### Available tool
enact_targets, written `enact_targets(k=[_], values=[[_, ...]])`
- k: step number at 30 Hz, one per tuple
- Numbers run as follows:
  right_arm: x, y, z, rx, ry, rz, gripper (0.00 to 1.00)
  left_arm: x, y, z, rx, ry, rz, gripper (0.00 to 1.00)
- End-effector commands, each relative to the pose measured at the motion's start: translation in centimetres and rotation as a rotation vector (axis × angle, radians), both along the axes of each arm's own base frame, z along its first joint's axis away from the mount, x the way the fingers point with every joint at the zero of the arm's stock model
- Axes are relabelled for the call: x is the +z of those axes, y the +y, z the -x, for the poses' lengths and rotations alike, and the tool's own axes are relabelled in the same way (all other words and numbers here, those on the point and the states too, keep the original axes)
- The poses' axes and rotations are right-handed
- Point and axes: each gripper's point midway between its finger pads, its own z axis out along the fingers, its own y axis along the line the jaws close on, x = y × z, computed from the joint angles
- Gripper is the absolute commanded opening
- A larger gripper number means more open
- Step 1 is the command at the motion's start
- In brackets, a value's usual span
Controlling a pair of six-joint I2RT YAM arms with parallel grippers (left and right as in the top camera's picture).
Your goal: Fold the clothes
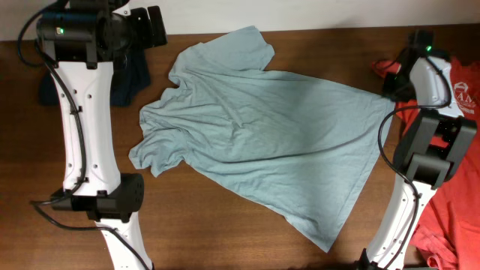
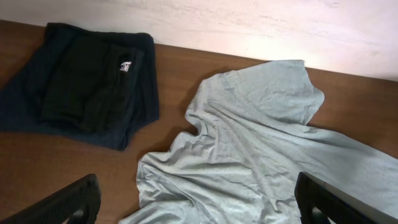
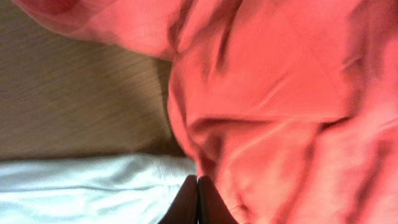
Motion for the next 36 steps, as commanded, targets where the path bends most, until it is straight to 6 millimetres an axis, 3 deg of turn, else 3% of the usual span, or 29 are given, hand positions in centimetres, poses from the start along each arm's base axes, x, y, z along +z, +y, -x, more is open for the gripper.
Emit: enact_targets(k=[1, 5, 8, 9, 11, 14, 18, 25, 29, 30, 32, 34, 36], values=[[6.6, 0.5, -2.7, 0.030, -0.150, -0.021, 0.16, 0.3, 0.3, 0.1, 0.016, -0.008, 0.006, 0.99], [12.6, 1.9, -3.0, 0.057, -0.245, -0.072, 0.59, 0.3, 0.3, 0.1, 0.016, -0.008, 0.006, 0.99], [16.4, 1.5, -2.1, 0.050, -0.294, -0.053, 0.84, 0.3, 0.3, 0.1, 0.016, -0.008, 0.006, 0.99], [17.8, 1.3, -1.7, 0.045, -0.314, -0.044, 1.00, 0.3, 0.3, 0.1, 0.016, -0.008, 0.006, 0.99], [19.6, 0.9, -1.1, 0.038, -0.344, -0.031, 0.99, 0.3, 0.3, 0.1, 0.016, -0.008, 0.006, 0.99], [20.8, 0.6, -0.2, 0.027, -0.355, -0.026, 0.99, 0.3, 0.3, 0.1, 0.016, -0.008, 0.006, 0.99], [20.6, 0.3, -0.1, 0.022, -0.350, -0.027, 0.99, 1.8, 0.1, -1.4, 0.014, -0.092, 0.018, 0.99], [20.5, 0.3, -0.2, 0.021, -0.347, -0.028, 0.99, 2.3, 0.8, -1.9, 0.027, -0.124, -0.021, 0.99], [20.5, 0.3, -0.2, 0.022, -0.347, -0.028, 0.99, 0.9, 3.1, -0.2, 0.104, -0.035, -0.121, 0.98], [20.5, 0.3, -0.2, 0.022, -0.347, -0.028, 0.99, 0.3, 3.4, 0.4, 0.109, 0.002, -0.124, 0.94], [20.5, 0.3, -0.2, 0.021, -0.347, -0.028, 0.99, -1.2, 4.5, 1.7, 0.185, 0.078, -0.100, 0.94], [20.5, 0.3, -0.2, 0.021, -0.347, -0.028, 0.99, -2.8, 6.1, 3.4, 0.299, 0.167, -0.061, 0.99], [20.5, 0.3, -0.2, 0.022, -0.347, -0.028, 0.99, -4.4, 6.2, 3.7, 0.276, 0.234, 0.009, 0.99]])
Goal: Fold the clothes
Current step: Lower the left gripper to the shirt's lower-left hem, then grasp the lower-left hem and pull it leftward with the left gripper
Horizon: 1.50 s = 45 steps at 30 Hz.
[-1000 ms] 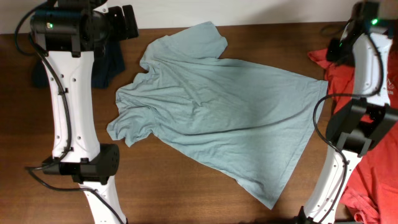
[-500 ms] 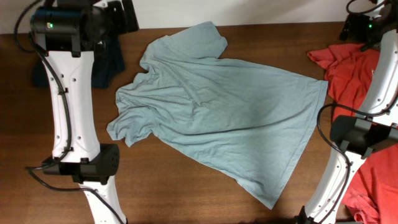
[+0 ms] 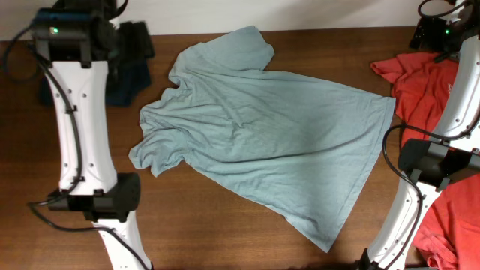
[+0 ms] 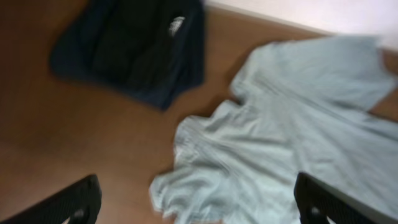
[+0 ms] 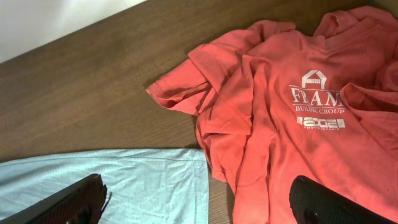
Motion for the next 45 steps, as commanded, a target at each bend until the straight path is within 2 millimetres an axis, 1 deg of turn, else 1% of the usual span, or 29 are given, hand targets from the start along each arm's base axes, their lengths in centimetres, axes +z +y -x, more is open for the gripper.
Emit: enact_targets(k=[1, 5, 7, 8, 9, 12, 17, 20, 24, 29, 32, 35, 39, 40, 41, 42, 43, 44, 45], values=[[1.1, 0.1, 0.2, -0.001, -0.025, 0.003, 0.99, -2.2, 1.9, 0.5, 0.113, 0.069, 0.104, 0.99], [1.1, 0.1, 0.2, -0.001, -0.025, 0.003, 0.99, -5.4, 4.4, 1.4, 0.174, 0.178, 0.158, 0.99], [1.1, 0.1, 0.2, -0.001, -0.025, 0.003, 0.99, -7.8, 5.0, 2.3, 0.197, 0.265, 0.218, 0.99], [1.1, 0.2, 0.2, -0.001, -0.025, 0.003, 0.99, -8.9, 5.1, 2.7, 0.205, 0.303, 0.243, 0.99], [1.1, 0.1, 0.2, -0.001, -0.025, 0.003, 0.99, -10.7, 5.1, 3.6, 0.218, 0.374, 0.281, 0.99], [1.1, 0.1, 0.2, -0.001, -0.025, 0.003, 0.99, -14.1, 4.9, 5.5, 0.238, 0.508, 0.294, 0.99], [1.1, 0.2, 0.2, -0.001, -0.025, 0.002, 0.99, -18.2, 4.4, 8.7, 0.257, 0.688, 0.306, 0.99], [1.1, 0.2, 0.2, -0.001, -0.025, 0.003, 0.99, -19.8, 4.4, 10.1, 0.267, 0.753, 0.311, 0.99], [1.1, 0.2, 0.2, -0.001, -0.025, 0.003, 0.99, -20.7, 4.9, 11.5, 0.284, 0.768, 0.319, 0.99], [1.1, 0.2, 0.2, -0.001, -0.025, 0.003, 0.99, -21.2, 6.2, 12.5, 0.306, 0.660, 0.339, 0.99], [1.1, 0.2, 0.2, -0.001, -0.025, 0.003, 0.99, -21.8, 6.2, 13.3, 0.315, 0.562, 0.399, 0.99], [1.1, 0.2, 0.2, -0.001, -0.025, 0.003, 0.99, -23.2, 5.6, 13.6, 0.304, 0.462, 0.457, 0.99], [1.1, 0.2, 0.2, -0.001, -0.025, 0.003, 0.99, -25.4, 5.2, 14.1, 0.293, 0.422, 0.456, 0.99], [1.1, 0.2, 0.2, -0.001, -0.025, 0.003, 0.99, -25.8, 5.2, 14.3, 0.293, 0.428, 0.455, 0.98], [1.1, 0.1, 0.2, -0.001, -0.025, 0.003, 0.99, -26.1, 5.3, 14.2, 0.294, 0.422, 0.449, 0.90], [1.1, 0.1, 0.2, -0.001, -0.025, 0.003, 0.99, -26.2, 5.9, 14.0, 0.302, 0.409, 0.423, 0.83], [1.1, 0.1, 0.2, -0.001, -0.025, 0.002, 0.99, -26.3, 6.1, 14.1, 0.307, 0.411, 0.411, 0.70], [1.1, 0.1, 0.2, -0.001, -0.025, 0.003, 0.99, -26.3, 6.1, 14.1, 0.308, 0.409, 0.409, 0.53], [1.1, 0.1, 0.2, -0.001, -0.025, 0.002, 0.99, -26.4, 6.2, 14.0, 0.312, 0.403, 0.410, 0.43]])
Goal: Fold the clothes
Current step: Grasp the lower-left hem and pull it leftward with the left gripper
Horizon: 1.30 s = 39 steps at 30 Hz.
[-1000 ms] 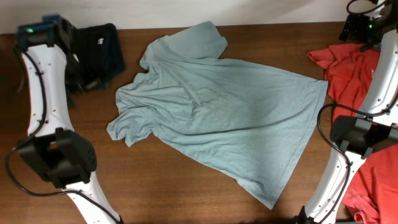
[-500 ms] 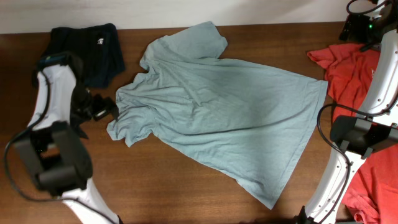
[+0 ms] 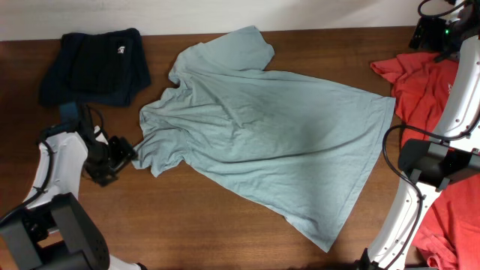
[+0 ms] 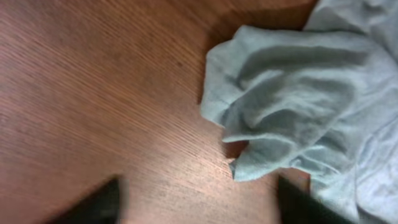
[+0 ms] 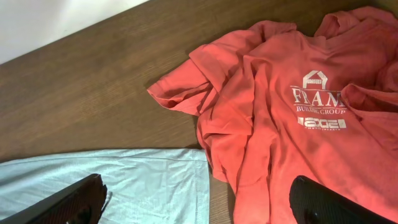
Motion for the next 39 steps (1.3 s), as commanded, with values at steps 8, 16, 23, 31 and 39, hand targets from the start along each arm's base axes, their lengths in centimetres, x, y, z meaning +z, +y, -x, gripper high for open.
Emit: enact_targets(k=[8, 16, 23, 31, 39], values=[[1.1, 0.1, 0.2, -0.003, -0.024, 0.005, 0.99, -1.9, 0.6, -2.2, 0.091, -0.118, -0.024, 0.53], [1.1, 0.1, 0.2, -0.003, -0.024, 0.005, 0.99, -2.0, 0.8, -4.0, 0.090, -0.192, -0.040, 0.53], [1.1, 0.1, 0.2, -0.003, -0.024, 0.005, 0.99, -4.6, -0.7, -4.4, 0.105, -0.138, -0.014, 0.53], [1.1, 0.1, 0.2, -0.002, -0.024, 0.005, 0.99, -6.3, -1.2, -3.8, 0.088, -0.081, -0.017, 0.52], [1.1, 0.1, 0.2, -0.002, -0.024, 0.005, 0.99, -6.6, -0.3, -2.7, 0.095, -0.033, -0.079, 0.27]])
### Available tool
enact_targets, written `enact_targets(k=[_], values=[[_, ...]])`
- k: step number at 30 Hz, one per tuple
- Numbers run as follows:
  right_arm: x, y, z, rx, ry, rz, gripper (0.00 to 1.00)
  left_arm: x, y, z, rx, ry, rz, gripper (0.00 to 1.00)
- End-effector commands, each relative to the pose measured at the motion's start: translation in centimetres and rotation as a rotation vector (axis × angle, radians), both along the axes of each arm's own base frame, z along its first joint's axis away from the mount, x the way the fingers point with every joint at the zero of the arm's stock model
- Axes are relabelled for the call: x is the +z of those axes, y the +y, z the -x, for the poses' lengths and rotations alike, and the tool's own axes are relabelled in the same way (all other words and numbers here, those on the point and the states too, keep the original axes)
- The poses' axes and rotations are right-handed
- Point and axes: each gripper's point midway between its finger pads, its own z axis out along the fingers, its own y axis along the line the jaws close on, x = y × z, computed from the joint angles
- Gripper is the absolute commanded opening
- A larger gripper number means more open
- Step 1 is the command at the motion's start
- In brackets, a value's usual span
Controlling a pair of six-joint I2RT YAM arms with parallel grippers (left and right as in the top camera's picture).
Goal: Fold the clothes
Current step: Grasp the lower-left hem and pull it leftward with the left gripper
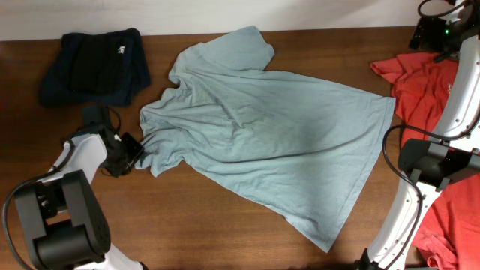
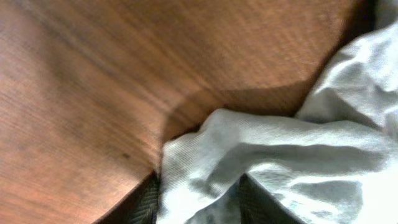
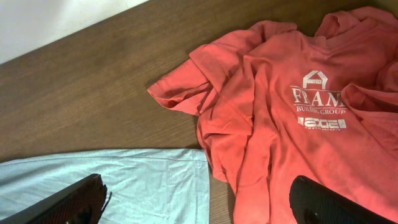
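A light blue-grey T-shirt (image 1: 270, 127) lies spread and wrinkled across the table, its left sleeve bunched. My left gripper (image 1: 129, 154) sits low at that sleeve. In the left wrist view the sleeve's folded edge (image 2: 205, 162) lies between the fingers of the left gripper (image 2: 198, 205), which is open but narrowed around it. My right gripper (image 3: 196, 186) hangs high at the back right, wide open and holding nothing, over the shirt's hem (image 3: 124, 180) and a red shirt (image 3: 298, 106).
A folded dark navy garment (image 1: 94, 64) lies at the back left. The red printed shirt (image 1: 427, 82) is crumpled at the right edge, with more red cloth (image 1: 450, 217) at the front right. Bare brown table (image 1: 187, 217) shows in front of the T-shirt.
My left gripper has moved right, from just short of the bunched sleeve onto its edge, and its fingers stand closer together. The right arm and the clothes have not moved.
First my left arm was raised over the back left and my right gripper was shut, low against the red shirt. Then the right gripper was open and high at the back right. Later the left gripper was down beside the T-shirt's left sleeve, and now it straddles that sleeve.
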Motion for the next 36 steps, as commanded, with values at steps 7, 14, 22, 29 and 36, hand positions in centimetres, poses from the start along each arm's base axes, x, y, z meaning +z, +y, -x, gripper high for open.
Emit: enact_targets(k=[7, 14, 22, 29, 36], values=[[1.1, 0.1, 0.2, -0.003, -0.024, 0.005, 0.99, -1.2, 0.7, 1.6, -0.115, 0.068, -0.070, 0.00], [1.1, 0.1, 0.2, -0.003, -0.024, 0.005, 0.99, -1.3, 3.3, 4.6, -0.107, 0.216, -0.223, 0.01], [1.1, 0.1, 0.2, -0.003, -0.024, 0.005, 0.99, -0.7, 5.7, 7.3, -0.108, 0.345, -0.363, 0.01], [1.1, 0.1, 0.2, -0.003, -0.024, 0.005, 0.98, 0.0, 7.0, 9.1, -0.057, 0.426, -0.445, 0.01], [1.1, 0.1, 0.2, -0.002, -0.024, 0.005, 0.99, 0.2, 6.8, 10.1, -0.029, 0.466, -0.437, 0.01]])
